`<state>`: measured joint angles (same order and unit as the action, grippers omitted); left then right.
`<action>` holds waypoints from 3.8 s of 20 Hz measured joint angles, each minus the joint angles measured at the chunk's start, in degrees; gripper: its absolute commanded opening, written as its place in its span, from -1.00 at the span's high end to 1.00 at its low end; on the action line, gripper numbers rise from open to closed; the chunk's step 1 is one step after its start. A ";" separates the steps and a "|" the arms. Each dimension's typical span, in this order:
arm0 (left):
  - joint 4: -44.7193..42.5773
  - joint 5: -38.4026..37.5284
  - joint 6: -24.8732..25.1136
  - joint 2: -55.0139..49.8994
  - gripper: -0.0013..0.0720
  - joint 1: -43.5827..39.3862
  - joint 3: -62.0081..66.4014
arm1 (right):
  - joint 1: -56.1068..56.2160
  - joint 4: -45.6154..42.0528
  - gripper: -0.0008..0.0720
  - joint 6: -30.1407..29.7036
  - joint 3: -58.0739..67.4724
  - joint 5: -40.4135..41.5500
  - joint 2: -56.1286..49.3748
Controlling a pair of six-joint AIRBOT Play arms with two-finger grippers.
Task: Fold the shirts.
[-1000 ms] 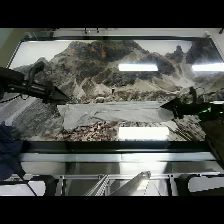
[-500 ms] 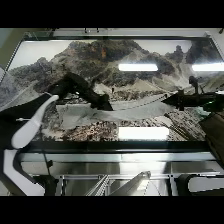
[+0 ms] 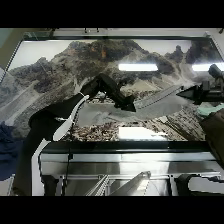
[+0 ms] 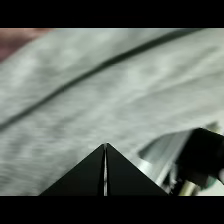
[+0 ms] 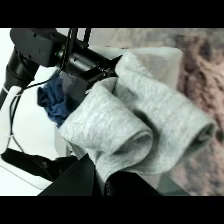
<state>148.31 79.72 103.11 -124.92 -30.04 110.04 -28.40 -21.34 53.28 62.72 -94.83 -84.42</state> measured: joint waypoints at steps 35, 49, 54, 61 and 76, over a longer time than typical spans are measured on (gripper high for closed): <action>-3.15 1.46 15.52 66.14 0.90 48.94 -56.61 | 34.84 -14.03 -0.53 16.72 0.85 34.84 -13.44; -3.15 2.91 15.56 66.14 0.90 48.94 -56.61 | 37.20 10.75 0.94 2.75 1.25 32.74 -13.68; -3.15 0.52 15.63 66.14 0.90 48.94 -56.61 | 17.31 -5.62 0.94 16.15 1.49 28.89 8.13; -3.13 -7.28 17.53 65.72 0.90 48.94 -56.61 | -20.55 -56.68 0.94 45.20 0.13 14.29 31.71; -0.59 -2.86 18.91 56.57 0.91 48.78 -56.02 | -33.18 -57.33 -0.28 44.22 -4.44 10.69 25.73</action>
<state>147.72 76.86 122.02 -68.36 18.74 54.02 -61.58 -78.67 97.49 58.28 -84.14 -58.70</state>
